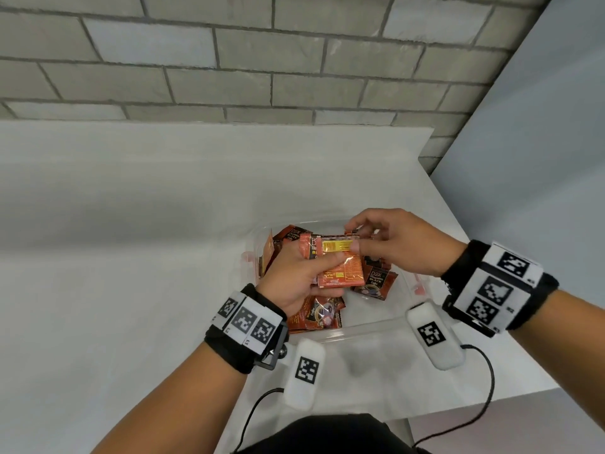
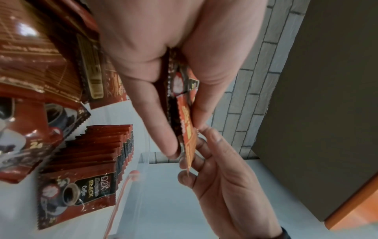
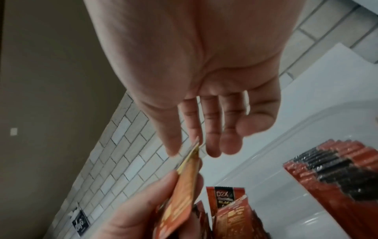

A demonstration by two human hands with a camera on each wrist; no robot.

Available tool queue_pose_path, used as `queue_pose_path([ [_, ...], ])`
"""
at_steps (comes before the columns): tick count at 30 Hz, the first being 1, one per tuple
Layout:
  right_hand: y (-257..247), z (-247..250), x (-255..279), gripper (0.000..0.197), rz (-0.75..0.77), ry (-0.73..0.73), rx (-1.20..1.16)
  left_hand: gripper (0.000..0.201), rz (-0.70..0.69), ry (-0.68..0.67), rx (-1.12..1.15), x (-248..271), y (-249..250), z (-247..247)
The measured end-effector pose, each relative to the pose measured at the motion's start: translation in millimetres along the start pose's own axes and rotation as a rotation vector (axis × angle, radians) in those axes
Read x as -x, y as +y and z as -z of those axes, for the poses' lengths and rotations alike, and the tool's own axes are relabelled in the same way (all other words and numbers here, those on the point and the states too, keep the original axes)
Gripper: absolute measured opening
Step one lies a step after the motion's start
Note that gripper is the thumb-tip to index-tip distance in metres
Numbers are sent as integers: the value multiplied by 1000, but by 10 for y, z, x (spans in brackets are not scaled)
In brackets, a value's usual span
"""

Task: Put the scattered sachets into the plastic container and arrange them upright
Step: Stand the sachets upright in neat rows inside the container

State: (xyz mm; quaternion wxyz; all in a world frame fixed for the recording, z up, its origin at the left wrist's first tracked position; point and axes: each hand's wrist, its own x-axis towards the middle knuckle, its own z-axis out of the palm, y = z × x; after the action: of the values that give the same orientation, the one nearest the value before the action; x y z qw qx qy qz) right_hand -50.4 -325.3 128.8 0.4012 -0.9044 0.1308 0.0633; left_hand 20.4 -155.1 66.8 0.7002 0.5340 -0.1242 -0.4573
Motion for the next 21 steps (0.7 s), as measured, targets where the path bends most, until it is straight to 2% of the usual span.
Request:
queue_pose_path([
  [2,28,-33,27,28,9,-12,-4,17,-5,11,-7,-6,10,-28],
  [4,51,-42,56,23,28,22,-17,25,2,10,9,1,32,-42],
  [7,81,-35,120,20,62,181,-53,49,27,26,77,22,67,-45],
  [10,89,-76,192,24,189,341,-37,67,40,79,193,24,76,-11],
  [13,108,-212,238,26,328,312,76,63,19,48,235,74,81,-2],
  [17,119,-279,284,27,356,132,105,27,-67,16,139,165,132,-8],
  [19,59,-223,310,32,344,102,-7,29,-114,10,66,218,196,-1],
  [21,2,-155,317,35,311,163,-157,36,-137,17,17,269,275,5],
])
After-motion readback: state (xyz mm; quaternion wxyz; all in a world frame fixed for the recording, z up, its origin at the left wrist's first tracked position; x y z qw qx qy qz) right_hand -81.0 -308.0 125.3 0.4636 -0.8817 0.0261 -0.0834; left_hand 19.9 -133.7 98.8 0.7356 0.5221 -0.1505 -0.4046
